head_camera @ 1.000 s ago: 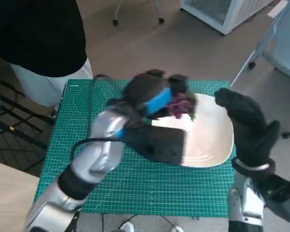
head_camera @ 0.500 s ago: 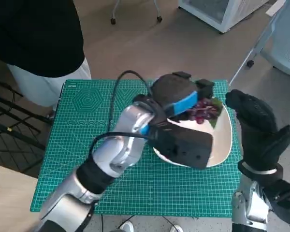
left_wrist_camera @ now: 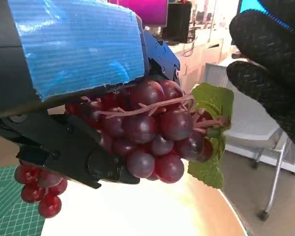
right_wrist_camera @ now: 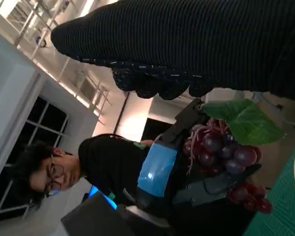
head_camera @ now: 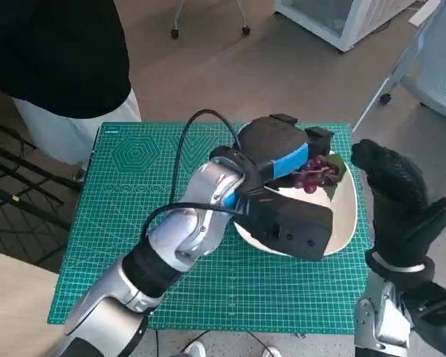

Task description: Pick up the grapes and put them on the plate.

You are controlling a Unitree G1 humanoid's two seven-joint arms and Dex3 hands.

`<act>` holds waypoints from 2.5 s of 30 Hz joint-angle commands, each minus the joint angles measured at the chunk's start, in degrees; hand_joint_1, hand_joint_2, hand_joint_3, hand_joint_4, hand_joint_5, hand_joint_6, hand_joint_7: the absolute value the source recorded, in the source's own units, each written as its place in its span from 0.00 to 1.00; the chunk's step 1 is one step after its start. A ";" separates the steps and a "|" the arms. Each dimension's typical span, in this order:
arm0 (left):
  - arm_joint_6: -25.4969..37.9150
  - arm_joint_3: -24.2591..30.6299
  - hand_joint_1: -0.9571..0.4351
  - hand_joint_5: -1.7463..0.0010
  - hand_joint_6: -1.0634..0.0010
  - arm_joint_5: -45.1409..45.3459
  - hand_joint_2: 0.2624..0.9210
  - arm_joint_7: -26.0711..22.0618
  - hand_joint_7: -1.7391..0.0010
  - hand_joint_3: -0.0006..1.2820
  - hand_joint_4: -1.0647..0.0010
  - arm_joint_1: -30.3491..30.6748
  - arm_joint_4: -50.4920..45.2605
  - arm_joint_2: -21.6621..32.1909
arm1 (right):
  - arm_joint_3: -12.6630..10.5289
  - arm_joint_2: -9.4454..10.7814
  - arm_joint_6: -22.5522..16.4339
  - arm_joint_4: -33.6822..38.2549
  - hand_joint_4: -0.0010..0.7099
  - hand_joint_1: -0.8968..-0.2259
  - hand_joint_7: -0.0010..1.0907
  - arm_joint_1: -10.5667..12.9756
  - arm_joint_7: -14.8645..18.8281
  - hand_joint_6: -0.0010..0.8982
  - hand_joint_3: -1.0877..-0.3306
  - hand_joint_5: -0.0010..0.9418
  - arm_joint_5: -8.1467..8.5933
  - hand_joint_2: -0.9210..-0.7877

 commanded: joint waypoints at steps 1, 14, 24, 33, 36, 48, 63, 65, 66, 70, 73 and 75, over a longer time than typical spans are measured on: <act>-0.65 0.37 0.69 0.20 0.52 -0.23 1.00 0.92 0.34 0.13 0.44 0.61 -0.53 -0.30 | 0.09 0.33 -0.08 0.86 0.46 0.35 0.33 1.01 -1.14 0.06 0.52 0.01 -1.17 0.00; 0.42 1.80 0.87 0.17 0.61 -4.34 0.99 -1.08 0.71 0.20 0.56 0.76 3.37 -2.30 | 0.27 0.30 -0.23 0.80 0.46 0.36 0.32 1.17 -1.92 0.06 0.52 0.01 -1.60 0.00; 1.71 0.17 0.56 0.70 0.70 -2.35 0.99 1.89 0.99 0.09 0.77 1.38 4.40 -2.63 | 0.41 0.32 -0.16 1.11 0.46 0.36 0.31 0.99 -2.06 0.07 0.52 0.00 -1.67 0.00; 1.04 0.24 0.32 0.98 0.77 -1.66 1.00 3.03 1.00 0.03 0.87 2.46 3.84 -1.60 | 0.71 0.27 0.22 0.95 0.46 0.36 0.31 0.99 -1.87 0.07 0.51 0.00 -1.26 0.00; 0.16 0.10 0.30 0.99 0.78 -1.03 1.00 4.36 1.00 0.04 0.87 2.99 3.49 -0.68 | 0.77 0.25 0.28 0.94 0.46 0.36 0.31 1.04 -1.73 0.08 0.51 0.00 -1.07 0.00; -10.03 6.36 0.24 0.99 0.78 -8.13 1.00 10.61 1.00 0.08 0.84 7.82 1.22 2.31 | 1.50 0.54 0.93 1.04 0.46 0.36 0.31 0.77 -1.35 0.08 0.51 0.00 -0.65 0.00; -28.90 23.53 0.26 0.99 0.71 -33.39 1.00 9.97 0.98 0.27 0.78 15.80 3.11 2.78 | 2.23 0.64 1.69 0.69 0.47 0.36 0.31 0.32 -1.21 0.08 0.51 0.00 -0.28 0.00; -31.17 25.46 0.26 0.99 0.71 -37.50 1.00 8.88 0.98 0.29 0.77 17.05 3.19 2.30 | 2.35 0.64 1.74 0.73 0.47 0.36 0.31 0.26 -1.18 0.08 0.51 0.00 -0.23 0.00; -32.18 26.35 0.26 0.99 0.71 -39.63 1.00 8.18 0.98 0.30 0.77 17.67 3.17 1.99 | 2.39 0.62 1.76 0.76 0.47 0.36 0.31 0.22 -1.16 0.08 0.51 0.00 -0.21 0.00; -35.33 29.99 0.26 0.99 0.72 -49.23 1.00 4.01 0.99 0.34 0.79 20.43 2.86 0.64 | 2.51 0.50 1.86 0.74 0.47 0.36 0.31 0.16 -0.99 0.07 0.51 0.00 -0.09 0.00; -35.95 32.77 0.25 1.00 0.73 -56.97 1.00 -0.44 0.99 0.36 0.80 22.67 2.86 -0.24 | 2.58 0.35 2.03 0.62 0.47 0.36 0.30 0.07 -0.81 0.07 0.51 0.00 0.10 0.00; -35.95 34.32 0.25 1.00 0.73 -61.03 1.00 -3.15 0.99 0.37 0.81 23.83 3.25 -0.63 | 2.61 0.23 2.17 0.56 0.47 0.36 0.30 -0.04 -0.69 0.07 0.51 0.00 0.24 0.00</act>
